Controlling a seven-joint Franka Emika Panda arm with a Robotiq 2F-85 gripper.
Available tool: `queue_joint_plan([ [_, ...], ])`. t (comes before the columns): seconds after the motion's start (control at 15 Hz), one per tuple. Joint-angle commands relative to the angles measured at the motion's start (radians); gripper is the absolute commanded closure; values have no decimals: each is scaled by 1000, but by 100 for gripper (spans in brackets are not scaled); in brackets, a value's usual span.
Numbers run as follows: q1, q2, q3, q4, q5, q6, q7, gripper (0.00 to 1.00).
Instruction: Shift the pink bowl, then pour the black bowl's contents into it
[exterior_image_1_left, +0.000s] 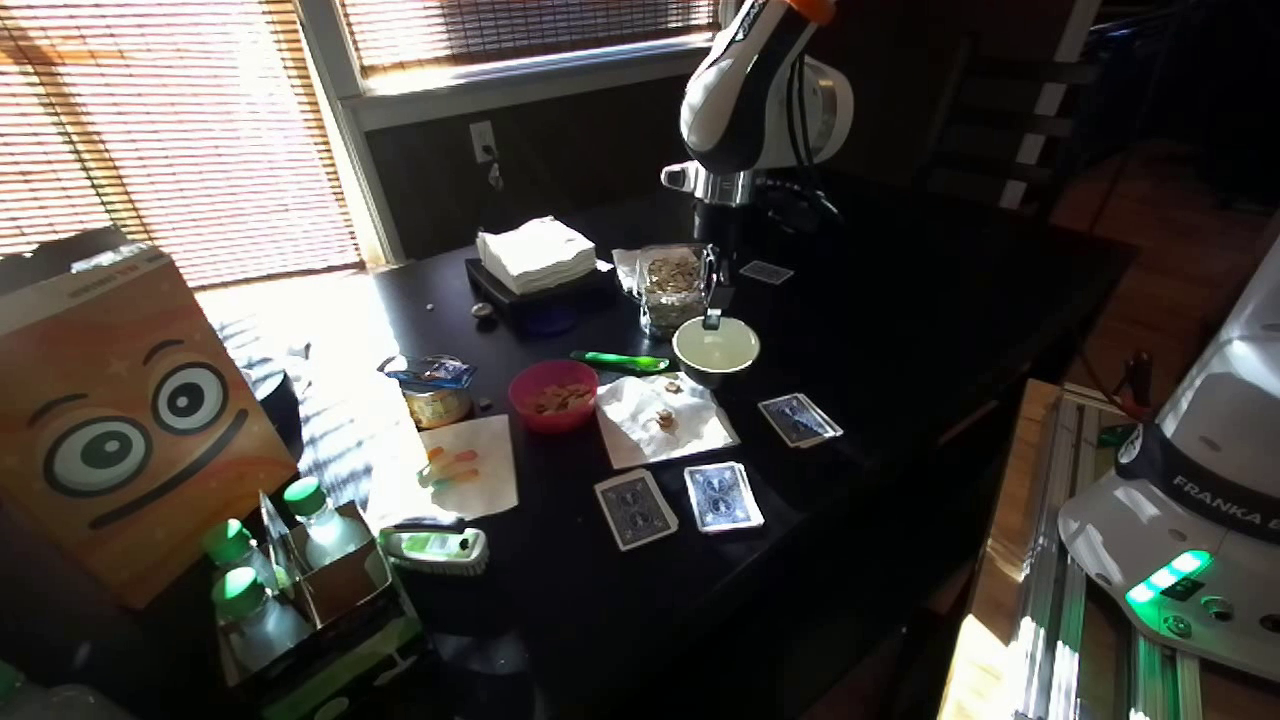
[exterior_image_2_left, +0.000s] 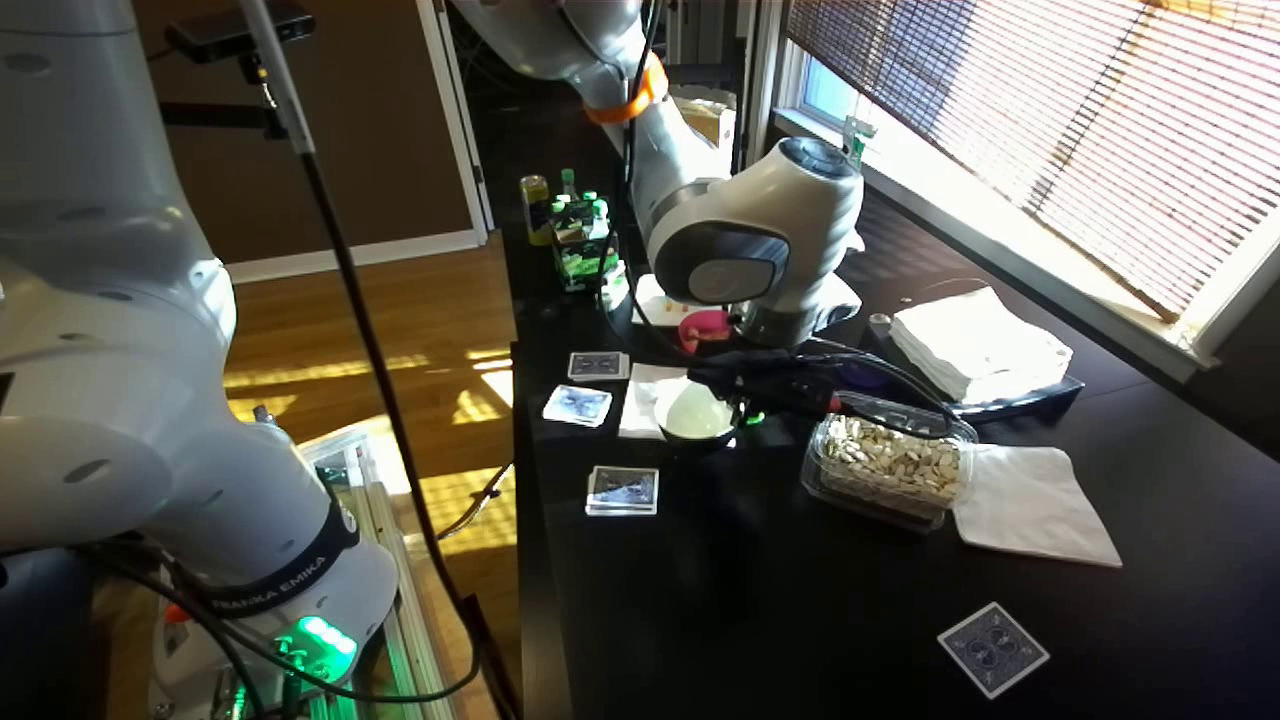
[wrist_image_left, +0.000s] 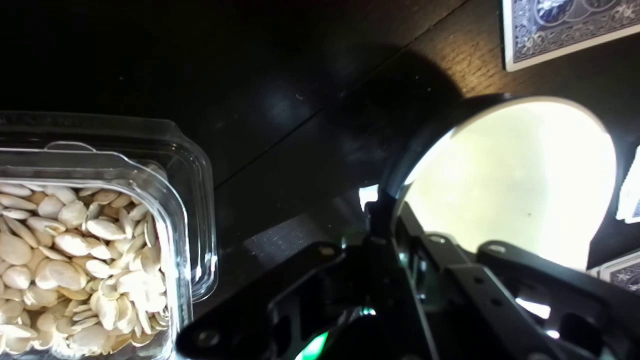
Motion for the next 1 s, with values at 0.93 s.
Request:
queue_joint_plan([
  [0.93,-2,-5,4,3,-43,-6,144,98],
])
